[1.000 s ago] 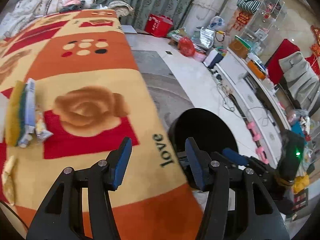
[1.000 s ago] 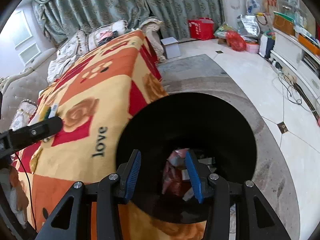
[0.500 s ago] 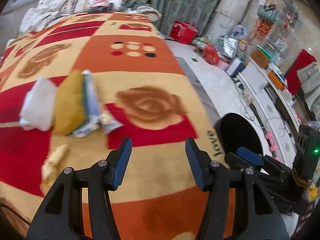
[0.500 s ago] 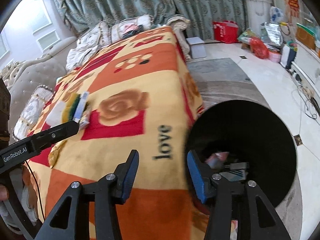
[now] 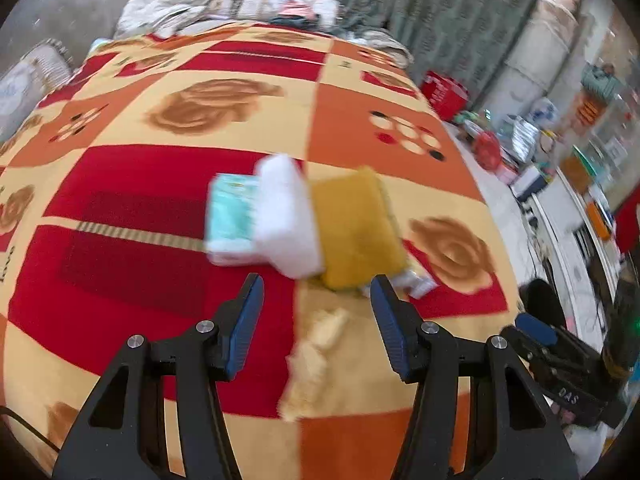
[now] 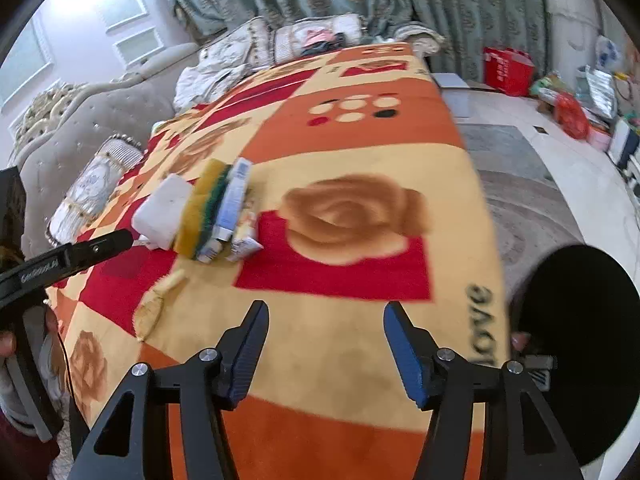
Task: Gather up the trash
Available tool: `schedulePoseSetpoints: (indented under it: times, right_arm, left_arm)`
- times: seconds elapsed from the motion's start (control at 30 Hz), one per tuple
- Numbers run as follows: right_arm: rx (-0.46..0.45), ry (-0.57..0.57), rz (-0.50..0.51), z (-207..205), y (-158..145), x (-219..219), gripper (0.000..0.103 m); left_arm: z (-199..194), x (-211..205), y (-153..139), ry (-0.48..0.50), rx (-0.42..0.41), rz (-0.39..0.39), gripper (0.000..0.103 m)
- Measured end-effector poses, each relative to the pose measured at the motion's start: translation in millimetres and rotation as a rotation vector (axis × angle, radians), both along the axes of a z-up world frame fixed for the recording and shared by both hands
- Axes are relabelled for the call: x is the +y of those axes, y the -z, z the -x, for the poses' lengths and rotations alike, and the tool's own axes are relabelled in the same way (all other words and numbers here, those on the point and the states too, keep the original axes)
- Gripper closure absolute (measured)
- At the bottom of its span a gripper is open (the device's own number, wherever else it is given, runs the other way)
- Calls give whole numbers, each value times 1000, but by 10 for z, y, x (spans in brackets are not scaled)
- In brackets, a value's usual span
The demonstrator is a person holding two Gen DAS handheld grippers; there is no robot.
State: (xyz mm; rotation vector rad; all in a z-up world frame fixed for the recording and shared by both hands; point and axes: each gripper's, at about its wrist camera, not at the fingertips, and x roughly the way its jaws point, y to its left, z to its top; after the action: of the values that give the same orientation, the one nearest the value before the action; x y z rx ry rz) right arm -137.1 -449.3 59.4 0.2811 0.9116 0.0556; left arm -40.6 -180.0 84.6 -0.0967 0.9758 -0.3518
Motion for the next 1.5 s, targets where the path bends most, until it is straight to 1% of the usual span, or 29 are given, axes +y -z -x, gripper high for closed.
schedulePoseSetpoints:
  times: [0.1, 0.2, 0.37, 0.43, 0.47, 0.5, 0.53, 0.57, 0.6, 0.67, 0.73, 0.8, 0.93, 0.97, 1.0, 1.03, 1.07, 1.1, 1.2, 1.3, 1.33, 1.37, 1.4, 1.5]
  right_arm:
    - [7, -32, 7, -138, 14, 122, 44]
    - [13, -62, 11, -255, 27, 239, 44]
    - [11, -87, 6, -395, 16, 334, 43]
    - [6, -92, 1, -444, -7, 361, 42]
    - [3, -95, -2, -467, -18, 368, 42]
    - [-1, -98, -6, -487, -32, 376, 42]
    - [-8, -105, -13, -523, -52, 398, 42]
    - [-12, -111, -17, -548, -65, 418, 42]
    - [-16, -117, -20, -575, -77, 441, 42]
    - [-24, -142, -20, -650, -108, 529, 42]
    - [-30, -173, -5, -723, -130, 652, 42]
    - [-34, -196, 9, -788, -140, 764, 42]
    - [-35, -238, 78, -969, -118, 1050, 42]
    - [-37, -248, 105, -1025, -110, 1134, 40]
    - [-34, -253, 128, -1070, -96, 1192, 35]
    - [-24, -258, 162, -1125, -74, 1261, 30]
    - [-10, -264, 205, -1194, -39, 1349, 30]
    - [2, -272, 244, -1259, -2, 1433, 29]
    - [31, -285, 314, -1377, 102, 1578, 29]
    - [23, -296, 409, -1442, 191, 1705, 29]
    - [13, -300, 430, -1439, 207, 1708, 33]
    - [3, -300, 444, -1427, 215, 1701, 42]
    - [-3, -299, 443, -1403, 205, 1679, 46]
    - [-22, -294, 340, -1255, 85, 1523, 49]
  left_arm:
    - [-178, 142, 25, -37, 18, 11, 49]
    - [-349, 189, 65, -59, 34, 27, 49]
    - [-618, 73, 219, -49, 73, 20, 49]
    - [-688, 17, 289, -41, 96, 34, 49]
    - [-709, -4, 312, -34, 96, 54, 49]
    - [-718, -10, 322, -30, 95, 65, 51]
    - [-727, -11, 328, -29, 93, 76, 70]
    - [-738, -16, 326, -24, 96, 82, 77]
    - [-742, -15, 327, -15, 103, 80, 77]
    - [-722, 38, 293, -8, 97, 105, 77]
    - [-673, 144, 189, -11, 68, 107, 77]
    - [-619, 336, 28, -31, 25, 115, 77]
    - [-536, 612, -170, -54, -15, 108, 77]
    - [-511, 675, -200, -59, -24, 100, 77]
    - [-487, 737, -220, -65, -30, 94, 77]
    - [-468, 795, -224, -68, -29, 96, 77]
    - [-454, 841, -222, -71, -25, 102, 77]
    - [-440, 875, -212, -74, -24, 105, 77]
    - [-385, 967, -191, -85, -22, 118, 77]
    - [-335, 994, -167, -87, -14, 132, 77]
    - [-322, 990, -166, -85, -13, 135, 77]
    - [-301, 986, -165, -83, -14, 140, 77]
    - [-279, 983, -169, -81, -14, 144, 77]
    - [-204, 937, -177, -63, -13, 158, 77]
